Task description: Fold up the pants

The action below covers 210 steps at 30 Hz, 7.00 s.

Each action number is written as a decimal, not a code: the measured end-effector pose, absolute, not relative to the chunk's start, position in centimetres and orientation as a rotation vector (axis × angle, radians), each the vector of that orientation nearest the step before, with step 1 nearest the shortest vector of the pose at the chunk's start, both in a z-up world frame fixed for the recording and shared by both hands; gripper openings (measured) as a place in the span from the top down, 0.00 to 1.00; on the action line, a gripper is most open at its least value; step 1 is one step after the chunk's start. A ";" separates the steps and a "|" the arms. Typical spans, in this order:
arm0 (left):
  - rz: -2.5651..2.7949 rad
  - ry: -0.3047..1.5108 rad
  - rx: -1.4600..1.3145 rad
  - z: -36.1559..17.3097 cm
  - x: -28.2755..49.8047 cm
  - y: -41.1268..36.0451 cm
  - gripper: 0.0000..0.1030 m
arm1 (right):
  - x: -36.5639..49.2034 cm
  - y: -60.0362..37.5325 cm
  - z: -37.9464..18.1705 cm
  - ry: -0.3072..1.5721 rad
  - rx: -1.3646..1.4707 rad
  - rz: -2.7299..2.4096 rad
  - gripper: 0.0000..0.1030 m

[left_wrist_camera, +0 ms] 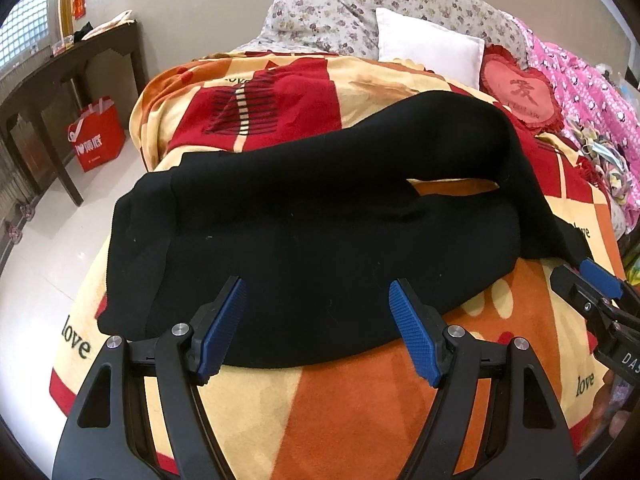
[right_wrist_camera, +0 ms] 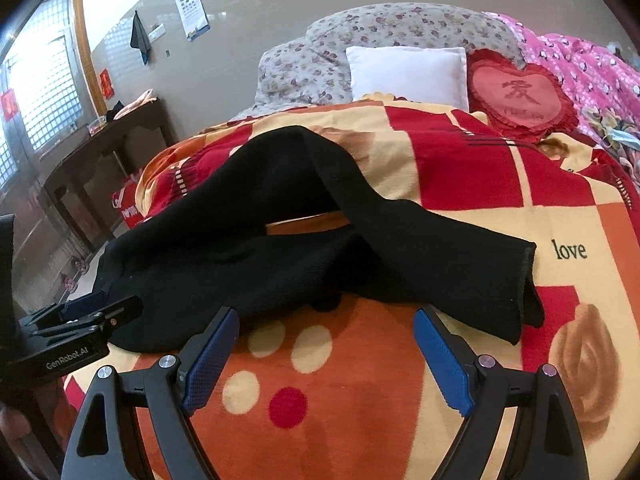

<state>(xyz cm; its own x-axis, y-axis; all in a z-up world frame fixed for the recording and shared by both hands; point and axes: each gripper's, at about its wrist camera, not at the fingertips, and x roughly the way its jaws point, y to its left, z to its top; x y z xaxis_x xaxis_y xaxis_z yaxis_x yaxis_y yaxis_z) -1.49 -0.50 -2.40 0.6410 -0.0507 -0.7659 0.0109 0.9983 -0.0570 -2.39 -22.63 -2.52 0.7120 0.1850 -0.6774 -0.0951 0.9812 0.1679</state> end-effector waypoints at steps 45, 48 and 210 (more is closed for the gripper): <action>-0.027 0.900 -0.029 -3.3 -0.3 -1.0 0.28 | -0.4 -21.5 -4.4 0.827 0.111 0.202 0.15; -0.028 0.902 -0.022 -3.3 -0.1 -1.1 0.28 | -0.2 -21.6 -4.4 0.825 0.111 0.202 0.15; -0.094 1.065 -0.114 -4.4 3.6 8.0 0.57 | 7.6 -21.9 2.4 0.699 -0.206 0.423 0.45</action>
